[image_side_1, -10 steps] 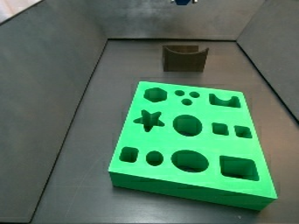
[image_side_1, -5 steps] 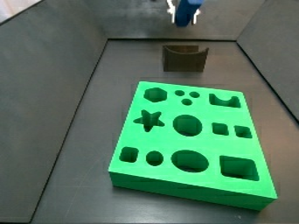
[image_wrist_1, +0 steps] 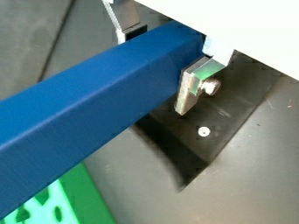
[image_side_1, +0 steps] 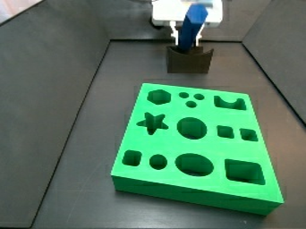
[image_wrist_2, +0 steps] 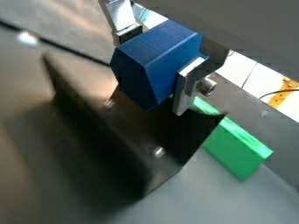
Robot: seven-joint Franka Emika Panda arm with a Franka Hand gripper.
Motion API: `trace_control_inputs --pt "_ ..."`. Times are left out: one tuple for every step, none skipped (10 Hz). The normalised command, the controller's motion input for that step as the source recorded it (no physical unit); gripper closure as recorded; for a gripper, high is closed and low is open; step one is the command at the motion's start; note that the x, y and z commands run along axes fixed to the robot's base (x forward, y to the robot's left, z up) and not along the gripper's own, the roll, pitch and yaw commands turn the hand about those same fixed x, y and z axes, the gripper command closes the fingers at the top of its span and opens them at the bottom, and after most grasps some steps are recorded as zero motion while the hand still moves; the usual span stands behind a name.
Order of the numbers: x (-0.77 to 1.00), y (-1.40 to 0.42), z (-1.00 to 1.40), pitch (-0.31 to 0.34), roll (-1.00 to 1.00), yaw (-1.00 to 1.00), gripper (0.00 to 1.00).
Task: Pick up the hexagon object. Move up. Place the hexagon object on the fixture. Regrasp the hexagon object. Move to above the board. Insert the hexagon object.
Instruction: Place the hexagon object on the fixture, then regrasp the hexagon object.
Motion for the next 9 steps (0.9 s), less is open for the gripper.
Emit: trace_control_inputs --pt "0.16 0.09 -0.89 0.021 -0.19 -0.1 1.0" --pt "0.14 0.09 -0.75 0.015 -0.18 -0.1 1.0" --pt "0.1 0.07 -0.45 -0.007 -0.15 -0.09 1.0" --pt "0.08 0.05 -0.44 -0.011 -0.11 -0.08 1.0" --pt "0.07 0.05 -0.44 -0.013 -0.1 -0.07 1.0" --pt "0.0 -0.5 -0.17 0.0 0.0 0.0 1.0" --pt "0.0 0.0 0.0 0.0 0.0 0.0 0.0" --pt "0.0 0.0 1.0 0.026 -0.06 -0.02 0.0" --pt "-0.01 0.0 1.0 0.028 -0.05 -0.02 0.0"
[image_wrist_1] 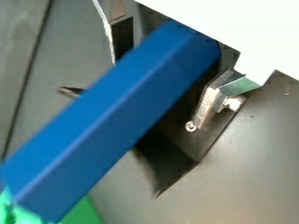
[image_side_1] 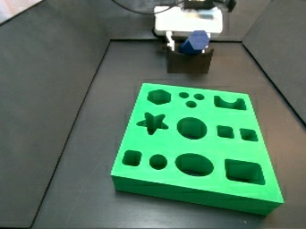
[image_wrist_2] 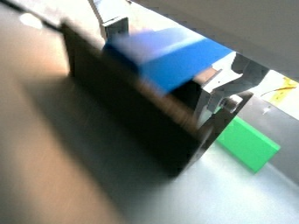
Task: Pick up the hexagon object. Move up. Place the hexagon object on the fixture. Regrasp the hexagon object. Move to above the board. Insert the hexagon object.
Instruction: Regrasp the hexagon object.
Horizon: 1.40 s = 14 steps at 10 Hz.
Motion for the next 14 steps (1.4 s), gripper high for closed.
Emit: trace_control_inputs --pt "-0.02 0.0 1.0 0.026 -0.02 -0.01 0.0" --pt "-0.03 0.0 1.0 0.021 0.0 -0.01 0.0" --pt "-0.04 0.0 1.0 0.02 0.03 0.0 0.0" --pt "-0.04 0.0 0.88 0.023 0.03 0.0 0.0" --pt "-0.03 0.0 0.63 0.031 0.04 0.0 0.0" --pt "-0.03 0.0 0.39 0.042 0.05 0.0 0.0" --pt "-0.03 0.0 0.2 0.053 0.05 0.0 0.0" --pt "0.01 -1.0 0.96 0.041 1.0 0.03 0.0" --pt "0.01 -1.0 0.95 0.04 1.0 0.03 0.0" --pt "-0.02 -1.0 0.94 0.032 1.0 0.03 0.0" --pt "-0.05 -1.0 0.91 0.024 1.0 0.02 0.0" --pt "-0.05 -1.0 0.85 0.019 1.0 0.02 0.0" --pt "-0.05 -1.0 0.79 0.018 1.0 0.03 0.0" --pt "-0.05 -1.0 0.74 0.017 1.0 0.03 0.0"
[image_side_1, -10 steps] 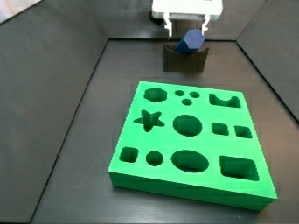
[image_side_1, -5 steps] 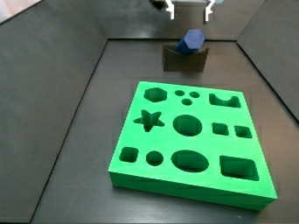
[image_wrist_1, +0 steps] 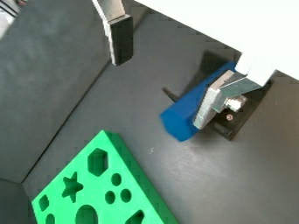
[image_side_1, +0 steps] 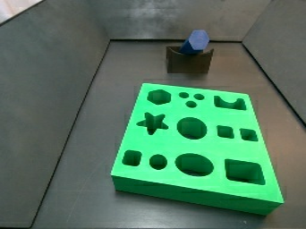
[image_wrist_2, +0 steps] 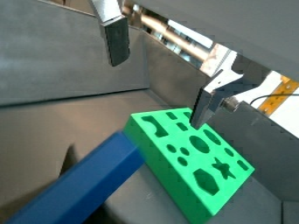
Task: Pick up the hexagon object. Move up. Place the hexagon object on the fixture. Regrasp the hexagon object. Move to above the board. Insert the hexagon object.
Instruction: Regrasp the hexagon object.
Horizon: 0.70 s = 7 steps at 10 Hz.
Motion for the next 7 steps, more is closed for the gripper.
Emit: trace_control_inputs --pt "-0.04 -0.74 0.38 0.014 1.0 0.03 0.0" --pt "-0.03 -0.6 0.25 0.012 1.0 0.03 0.0" --pt "-0.02 -0.32 0.12 0.01 1.0 0.03 0.0" --pt "-0.02 -0.08 0.07 0.008 1.0 0.03 0.0" --pt "-0.02 -0.05 0.04 0.005 1.0 0.03 0.0" --pt "-0.01 -0.05 0.02 0.002 1.0 0.03 0.0" --pt "0.0 -0.04 0.02 -0.001 1.0 0.03 0.0"
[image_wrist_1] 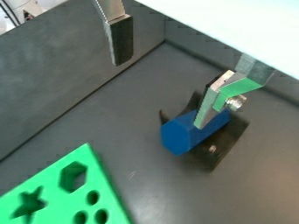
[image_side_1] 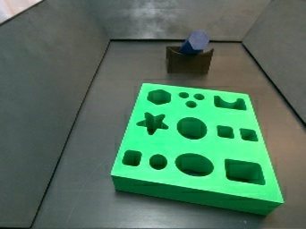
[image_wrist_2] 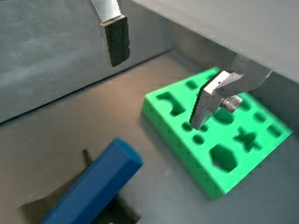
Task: Pick up the hexagon object. Move up. Place the hexagon object on the fixture. Regrasp the hexagon object. Move to above the board. Insert the hexagon object.
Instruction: Regrasp the hexagon object.
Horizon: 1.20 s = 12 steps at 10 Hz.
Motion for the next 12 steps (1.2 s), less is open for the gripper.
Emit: trace_control_inputs --pt "0.0 -0.03 0.01 -0.003 1.0 0.03 0.0" --pt "0.0 -0.02 0.01 0.0 1.0 0.03 0.0" --pt "0.0 -0.02 0.01 0.003 1.0 0.03 0.0" --pt "0.01 -0.02 0.01 0.01 1.0 0.04 0.0" --pt "0.02 -0.02 0.0 0.019 1.0 0.04 0.0" --pt "0.03 -0.03 -0.01 0.025 1.0 0.04 0.0" --pt "0.04 -0.03 -0.01 0.032 1.0 0.04 0.0" --pt "0.05 -0.03 0.0 0.046 1.0 0.05 0.0" --pt "0.07 -0.03 -0.01 0.065 1.0 0.05 0.0" --pt "0.09 -0.04 -0.01 0.084 1.0 0.06 0.0" --pt "0.1 -0.04 -0.01 0.112 1.0 0.07 0.0" --pt "0.11 -0.05 -0.01 0.138 1.0 0.09 0.0"
